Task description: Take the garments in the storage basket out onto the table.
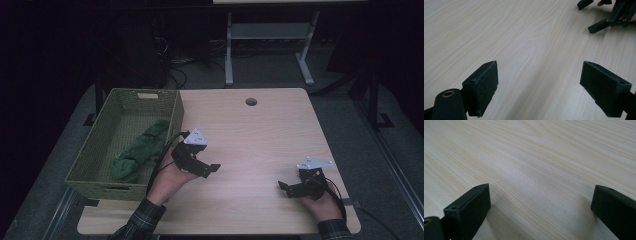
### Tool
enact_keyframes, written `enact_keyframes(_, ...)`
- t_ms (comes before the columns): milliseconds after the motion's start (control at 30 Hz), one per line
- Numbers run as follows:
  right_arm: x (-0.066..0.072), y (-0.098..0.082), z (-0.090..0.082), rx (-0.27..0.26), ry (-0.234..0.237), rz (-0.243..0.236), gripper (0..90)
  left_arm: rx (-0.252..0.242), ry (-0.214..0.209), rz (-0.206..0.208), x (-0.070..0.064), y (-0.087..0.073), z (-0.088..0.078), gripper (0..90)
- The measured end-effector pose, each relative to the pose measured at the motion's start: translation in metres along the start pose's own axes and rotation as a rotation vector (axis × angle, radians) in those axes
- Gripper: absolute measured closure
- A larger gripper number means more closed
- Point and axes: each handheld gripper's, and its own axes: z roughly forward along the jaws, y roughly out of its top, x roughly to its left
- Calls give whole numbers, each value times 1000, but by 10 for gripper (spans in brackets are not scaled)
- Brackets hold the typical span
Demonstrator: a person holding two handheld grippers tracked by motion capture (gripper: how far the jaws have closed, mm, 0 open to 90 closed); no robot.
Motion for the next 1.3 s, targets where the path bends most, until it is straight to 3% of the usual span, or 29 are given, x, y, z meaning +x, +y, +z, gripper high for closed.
enact_keyframes(233,0,0,0,-1,-2,1,21,-13,-25,-9,8,4,-9,147)
enact_keyframes(433,0,0,0,-3,-3,-2,21,-8,-23,2,17,5,-20,166)
enact_keyframes(700,0,0,0,-3,-2,-3,21,-22,-24,-15,28,4,-31,221)
enact_keyframes(1300,0,0,0,-4,-2,-3,21,-33,35,-51,50,-11,-71,232)
